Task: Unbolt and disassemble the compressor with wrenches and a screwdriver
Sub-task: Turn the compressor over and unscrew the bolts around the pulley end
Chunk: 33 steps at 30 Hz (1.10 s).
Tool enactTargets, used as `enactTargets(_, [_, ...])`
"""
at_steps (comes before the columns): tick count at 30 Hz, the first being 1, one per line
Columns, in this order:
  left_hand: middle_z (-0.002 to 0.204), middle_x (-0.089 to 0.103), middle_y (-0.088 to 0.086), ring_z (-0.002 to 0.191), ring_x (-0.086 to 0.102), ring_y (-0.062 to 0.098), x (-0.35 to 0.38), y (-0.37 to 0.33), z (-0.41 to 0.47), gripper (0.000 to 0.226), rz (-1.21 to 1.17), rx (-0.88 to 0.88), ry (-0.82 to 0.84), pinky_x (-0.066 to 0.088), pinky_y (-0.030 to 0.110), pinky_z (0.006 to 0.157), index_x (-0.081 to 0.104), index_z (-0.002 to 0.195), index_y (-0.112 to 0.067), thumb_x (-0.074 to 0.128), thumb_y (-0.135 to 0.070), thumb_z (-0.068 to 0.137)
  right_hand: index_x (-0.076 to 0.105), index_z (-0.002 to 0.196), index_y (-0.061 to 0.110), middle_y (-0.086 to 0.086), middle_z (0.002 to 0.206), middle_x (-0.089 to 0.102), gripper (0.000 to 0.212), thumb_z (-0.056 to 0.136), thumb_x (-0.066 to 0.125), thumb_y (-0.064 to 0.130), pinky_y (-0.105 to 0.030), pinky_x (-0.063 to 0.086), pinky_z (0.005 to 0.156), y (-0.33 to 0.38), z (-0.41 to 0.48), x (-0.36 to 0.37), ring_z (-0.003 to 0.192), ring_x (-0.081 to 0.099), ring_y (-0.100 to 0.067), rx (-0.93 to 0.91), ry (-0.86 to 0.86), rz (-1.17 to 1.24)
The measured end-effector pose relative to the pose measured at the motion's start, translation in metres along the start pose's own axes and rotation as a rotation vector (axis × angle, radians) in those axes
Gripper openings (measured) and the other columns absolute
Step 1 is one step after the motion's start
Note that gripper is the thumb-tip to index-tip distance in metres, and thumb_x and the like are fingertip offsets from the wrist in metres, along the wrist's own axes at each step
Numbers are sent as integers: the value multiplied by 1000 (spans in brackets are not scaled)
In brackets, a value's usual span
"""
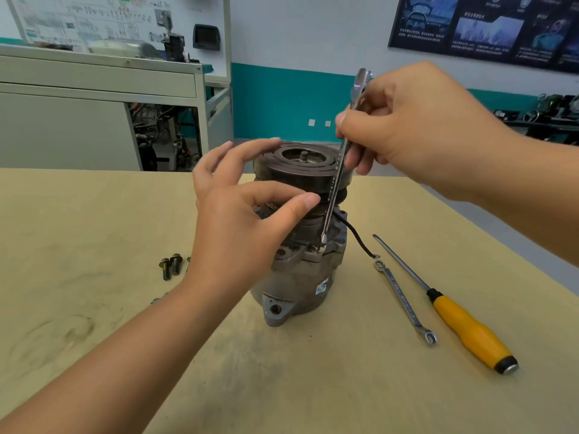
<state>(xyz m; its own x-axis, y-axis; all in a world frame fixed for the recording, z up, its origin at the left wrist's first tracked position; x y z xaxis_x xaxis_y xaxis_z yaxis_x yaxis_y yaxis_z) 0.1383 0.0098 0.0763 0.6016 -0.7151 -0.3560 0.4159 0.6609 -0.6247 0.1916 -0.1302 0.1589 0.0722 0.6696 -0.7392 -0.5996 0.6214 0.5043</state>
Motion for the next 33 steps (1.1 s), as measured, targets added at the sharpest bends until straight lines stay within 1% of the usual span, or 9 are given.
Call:
enactTargets(6, [98,40,-16,105,40,8,-13,16,-9,13,-53,-95,-132,27,4,87,55,66,-45,57,-56,71,62,83,11,12,62,69,16,93,53,18,-18,49,52,3,-1,-1,49,63,-2,-30,-10,-20])
enactTargets(10, [72,53,-10,72,49,1,-7,21,-9,22,-104,-134,-3,34,6,62,65,66,-39,55,-56,75,63,83,8,11,61,69,16,92,52,16,-17,48,51,6,1,-4,49,62,-2,-56,-22,-14])
enactTargets(12, [67,62,-5,67,55,4,-2,23,-9,19,-145,-174,99,40,12,57,70,68,-38,60,-51,77,63,81,8,9,58,68,17,92,53,15,-13,46,48,7,2,-3,47,61,-2,-49,5,-5])
enactTargets(17, [71,72,-7,70,65,11,1,21,-7,12,-205,-207,190,50,27,64,75,74,-33,66,-35,81,63,76,10,6,58,69,20,93,54,16,-6,41,46,11,4,-1,46,61,-3,-58,55,-12])
enactTargets(21, [65,67,-3,60,56,5,-17,7,4,9,-166,-42,87,44,17,55,71,76,-36,67,-34,83,64,78,8,7,59,69,20,93,53,16,-6,42,47,14,5,-2,46,61,-4,-74,64,-44])
enactTargets(25, [89,60,-16,83,55,0,-33,-10,26,7,-71,123,27,48,20,76,61,89,-47,64,-42,85,63,78,11,9,59,69,19,93,52,16,-7,42,46,17,6,-1,47,62,-4,-89,68,-63])
enactTargets(27, [97,60,-22,95,57,-4,-27,-13,41,12,-70,89,156,47,23,85,61,93,-49,65,-50,82,63,78,11,9,59,68,19,93,53,15,-7,41,44,19,7,0,46,62,-4,-95,76,-67])
enactTargets(30, [95,64,-29,96,54,-17,-8,-13,54,27,-98,-9,439,38,12,84,66,87,-47,62,-60,64,63,74,9,5,58,68,21,92,54,11,-7,40,42,21,7,2,45,61,-4,-85,104,-52])
enactTargets(33, [92,70,-21,91,60,-11,3,-15,60,24,-126,-38,556,39,9,82,69,77,-42,65,-54,57,61,67,9,6,53,66,25,92,54,9,-7,39,41,20,6,6,43,59,-1,-78,133,-41])
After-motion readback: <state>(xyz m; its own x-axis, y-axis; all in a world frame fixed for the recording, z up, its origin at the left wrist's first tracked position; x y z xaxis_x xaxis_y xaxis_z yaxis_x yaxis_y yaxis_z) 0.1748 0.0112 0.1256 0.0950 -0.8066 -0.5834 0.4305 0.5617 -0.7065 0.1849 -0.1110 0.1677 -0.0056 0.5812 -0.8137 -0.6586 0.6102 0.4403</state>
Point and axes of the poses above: each hand's wrist, its own z-axis towards the middle knuckle, its own x-axis out of the palm, y = z × x, the point moved 6 cm from there along z, towards the middle knuckle
